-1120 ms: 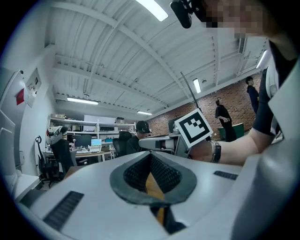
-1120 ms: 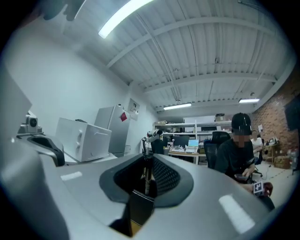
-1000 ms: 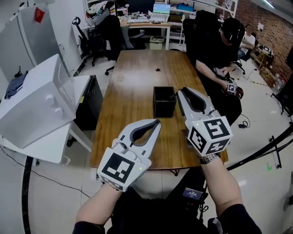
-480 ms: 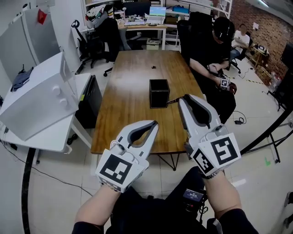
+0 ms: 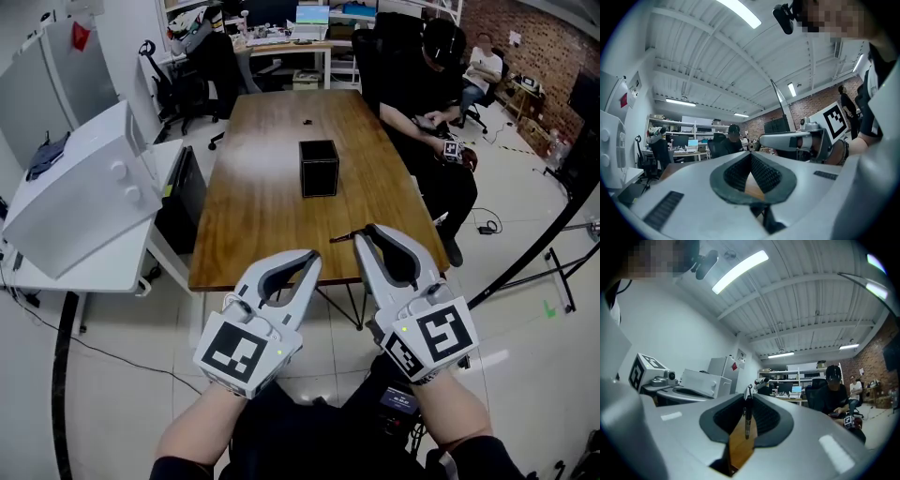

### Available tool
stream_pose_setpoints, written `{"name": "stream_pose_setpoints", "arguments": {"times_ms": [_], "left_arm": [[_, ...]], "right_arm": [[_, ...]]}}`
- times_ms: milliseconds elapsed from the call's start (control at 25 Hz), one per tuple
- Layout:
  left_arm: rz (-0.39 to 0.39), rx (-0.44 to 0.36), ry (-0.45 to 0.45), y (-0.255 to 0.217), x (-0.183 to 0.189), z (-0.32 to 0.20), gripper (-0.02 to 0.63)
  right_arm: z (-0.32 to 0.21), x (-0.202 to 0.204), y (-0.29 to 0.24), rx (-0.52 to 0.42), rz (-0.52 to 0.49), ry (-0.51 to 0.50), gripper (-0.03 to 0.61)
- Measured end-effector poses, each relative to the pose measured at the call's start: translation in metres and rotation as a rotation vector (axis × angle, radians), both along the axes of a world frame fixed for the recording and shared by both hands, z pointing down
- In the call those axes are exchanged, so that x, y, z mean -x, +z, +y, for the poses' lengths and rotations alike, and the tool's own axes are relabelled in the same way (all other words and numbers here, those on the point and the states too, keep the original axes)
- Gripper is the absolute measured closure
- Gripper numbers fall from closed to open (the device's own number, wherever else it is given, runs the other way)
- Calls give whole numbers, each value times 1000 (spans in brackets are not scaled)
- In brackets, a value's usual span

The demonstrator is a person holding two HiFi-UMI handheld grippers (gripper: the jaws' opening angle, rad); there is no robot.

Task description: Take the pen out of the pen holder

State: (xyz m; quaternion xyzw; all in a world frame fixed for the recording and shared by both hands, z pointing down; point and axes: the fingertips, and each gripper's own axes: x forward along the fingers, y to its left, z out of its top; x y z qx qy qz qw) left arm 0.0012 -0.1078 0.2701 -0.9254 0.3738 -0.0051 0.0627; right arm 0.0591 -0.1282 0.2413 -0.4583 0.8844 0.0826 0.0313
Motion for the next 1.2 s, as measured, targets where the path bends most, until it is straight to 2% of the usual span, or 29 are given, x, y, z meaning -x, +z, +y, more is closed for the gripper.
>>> {"name": "stream_pose_setpoints", "arguments": {"times_ms": [440,1200], "left_arm": [[-5,20,21,12,0,33,622],[-6,30,16,18,2,31,621]], "right_arm": [[39,8,32,63,5,-3,520],[40,18,40,69,33,-23,520]]}}
